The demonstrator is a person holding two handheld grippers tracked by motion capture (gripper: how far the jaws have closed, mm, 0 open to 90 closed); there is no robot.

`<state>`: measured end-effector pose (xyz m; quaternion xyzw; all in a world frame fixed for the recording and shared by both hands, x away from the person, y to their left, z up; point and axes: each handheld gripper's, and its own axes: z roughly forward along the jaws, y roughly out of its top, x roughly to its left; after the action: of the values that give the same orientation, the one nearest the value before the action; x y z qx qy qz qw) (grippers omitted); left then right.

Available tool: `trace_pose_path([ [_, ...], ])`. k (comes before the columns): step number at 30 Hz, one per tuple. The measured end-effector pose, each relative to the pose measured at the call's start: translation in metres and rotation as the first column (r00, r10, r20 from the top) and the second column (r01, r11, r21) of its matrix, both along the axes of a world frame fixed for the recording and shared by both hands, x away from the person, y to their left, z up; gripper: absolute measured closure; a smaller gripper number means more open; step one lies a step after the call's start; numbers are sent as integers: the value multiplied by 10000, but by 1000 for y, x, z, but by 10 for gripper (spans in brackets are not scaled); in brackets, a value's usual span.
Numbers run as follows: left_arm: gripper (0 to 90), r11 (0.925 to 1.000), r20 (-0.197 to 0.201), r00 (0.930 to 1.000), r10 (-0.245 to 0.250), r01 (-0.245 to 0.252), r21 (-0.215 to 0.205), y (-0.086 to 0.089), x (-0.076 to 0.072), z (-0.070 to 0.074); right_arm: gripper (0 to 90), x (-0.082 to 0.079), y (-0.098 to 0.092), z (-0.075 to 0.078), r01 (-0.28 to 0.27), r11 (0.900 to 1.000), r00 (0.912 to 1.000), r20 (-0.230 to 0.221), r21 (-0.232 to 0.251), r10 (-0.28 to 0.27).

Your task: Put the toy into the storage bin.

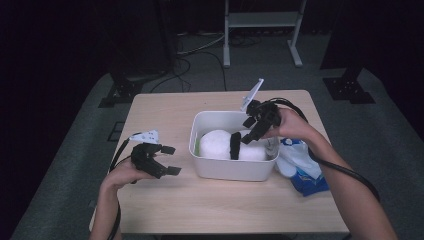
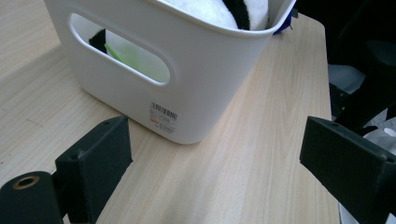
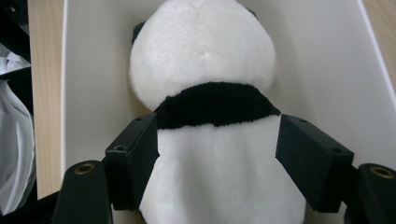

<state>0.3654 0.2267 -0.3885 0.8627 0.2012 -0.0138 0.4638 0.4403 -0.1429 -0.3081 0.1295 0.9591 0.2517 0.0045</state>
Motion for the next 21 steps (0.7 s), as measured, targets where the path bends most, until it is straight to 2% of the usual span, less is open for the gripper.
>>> trace_pose_path([
  [10,78,10000,-8,10000,-29,29,17,-3,1,0,278,-11,-31,10,527,9963,9983,213,681,-542],
  [21,78,10000,26,10000,83,-83,54,0,-1,1,272,-22,-63,19,1074,9857,9930,342,1297,-1127],
])
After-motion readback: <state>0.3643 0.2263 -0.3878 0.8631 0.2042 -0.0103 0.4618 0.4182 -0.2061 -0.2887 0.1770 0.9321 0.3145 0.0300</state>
